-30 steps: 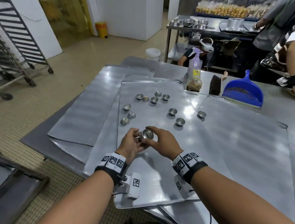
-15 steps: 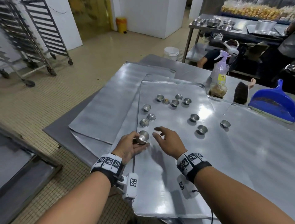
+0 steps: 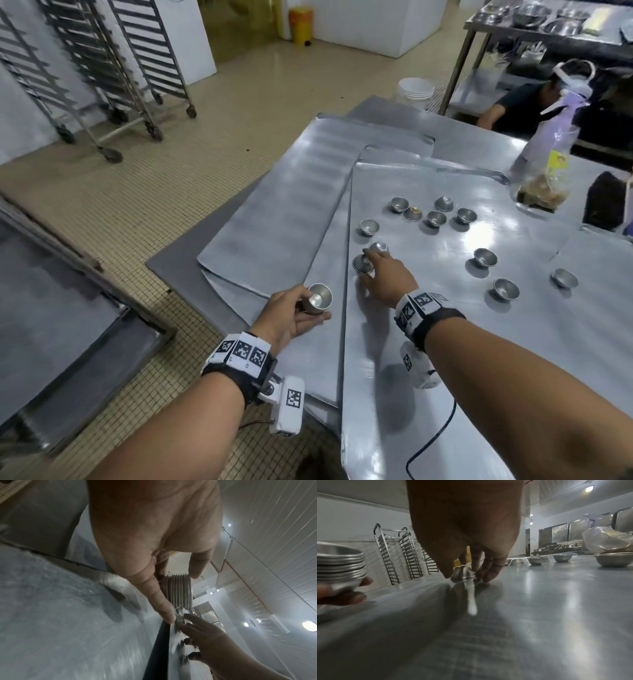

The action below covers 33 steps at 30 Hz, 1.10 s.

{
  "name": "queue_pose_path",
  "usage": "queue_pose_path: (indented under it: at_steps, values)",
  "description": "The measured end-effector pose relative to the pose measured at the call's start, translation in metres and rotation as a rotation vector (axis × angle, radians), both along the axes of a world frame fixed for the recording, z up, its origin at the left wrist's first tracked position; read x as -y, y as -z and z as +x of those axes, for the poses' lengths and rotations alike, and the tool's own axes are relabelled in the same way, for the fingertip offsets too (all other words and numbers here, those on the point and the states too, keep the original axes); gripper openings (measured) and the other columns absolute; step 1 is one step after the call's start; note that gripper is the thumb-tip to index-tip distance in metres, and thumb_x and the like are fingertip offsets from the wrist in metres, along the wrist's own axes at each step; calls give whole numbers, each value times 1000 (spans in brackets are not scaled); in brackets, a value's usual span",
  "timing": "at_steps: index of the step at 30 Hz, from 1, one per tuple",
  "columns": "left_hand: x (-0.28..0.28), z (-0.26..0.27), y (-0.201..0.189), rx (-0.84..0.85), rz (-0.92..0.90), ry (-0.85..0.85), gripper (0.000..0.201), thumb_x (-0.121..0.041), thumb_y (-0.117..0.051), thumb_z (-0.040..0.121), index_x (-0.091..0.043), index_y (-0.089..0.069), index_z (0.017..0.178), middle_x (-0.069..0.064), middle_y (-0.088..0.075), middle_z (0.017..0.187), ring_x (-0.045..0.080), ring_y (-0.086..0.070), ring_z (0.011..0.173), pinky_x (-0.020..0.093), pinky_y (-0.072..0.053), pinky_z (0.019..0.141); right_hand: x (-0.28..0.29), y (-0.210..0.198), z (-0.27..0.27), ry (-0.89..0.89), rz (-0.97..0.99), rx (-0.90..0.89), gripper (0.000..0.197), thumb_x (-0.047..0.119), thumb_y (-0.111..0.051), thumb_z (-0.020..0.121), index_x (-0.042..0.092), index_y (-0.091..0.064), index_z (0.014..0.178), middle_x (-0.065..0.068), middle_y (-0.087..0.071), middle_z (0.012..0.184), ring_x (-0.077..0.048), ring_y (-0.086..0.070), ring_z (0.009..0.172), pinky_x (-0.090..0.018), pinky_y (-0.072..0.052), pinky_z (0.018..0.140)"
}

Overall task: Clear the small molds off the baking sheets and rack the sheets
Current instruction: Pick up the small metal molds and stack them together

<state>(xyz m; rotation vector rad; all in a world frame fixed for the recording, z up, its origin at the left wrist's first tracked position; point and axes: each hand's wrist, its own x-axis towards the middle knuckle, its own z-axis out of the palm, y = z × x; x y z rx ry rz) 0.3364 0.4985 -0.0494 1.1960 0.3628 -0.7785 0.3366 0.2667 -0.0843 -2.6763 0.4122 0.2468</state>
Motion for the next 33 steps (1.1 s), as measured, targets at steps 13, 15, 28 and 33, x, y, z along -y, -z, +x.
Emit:
queue_pose_path:
  at_steps: [13, 15, 28, 33]
  values:
    - [9, 9, 0, 17, 9, 72, 18, -11, -53, 93, 2, -57, 103, 21, -71, 97, 41, -73, 94, 39, -59, 84, -15, 2, -22, 106, 99, 116, 41, 20, -51, 94, 16, -44, 135, -15, -63, 118, -36, -54, 107, -38, -43, 80]
    - [11, 9, 0, 21, 8, 79, 18, -12, -53, 92, 1, -57, 104, 20, -72, 95, 42, -73, 96, 42, -57, 91, -18, 2, -29, 102, 94, 108, 48, 23, -52, 96, 17, -41, 143, -14, -55, 129, -36, -53, 114, -40, -46, 89]
    - [20, 2, 4, 59, 24, 144, 29, -14, -54, 90, 4, -57, 113, 20, -74, 96, 41, -74, 93, 54, -48, 104, -24, -5, -66, 190, 131, 221, 38, 28, -67, 86, 16, -49, 117, -7, -48, 116, -34, -60, 91, -35, -46, 73]
    - [22, -2, 4, 54, 8, 143, 28, -12, -55, 90, 5, -56, 112, 25, -72, 103, 43, -73, 93, 54, -48, 104, -25, -2, -77, 196, 131, 204, 33, 33, -67, 85, 20, -51, 111, -1, -48, 114, -28, -60, 90, -30, -40, 71]
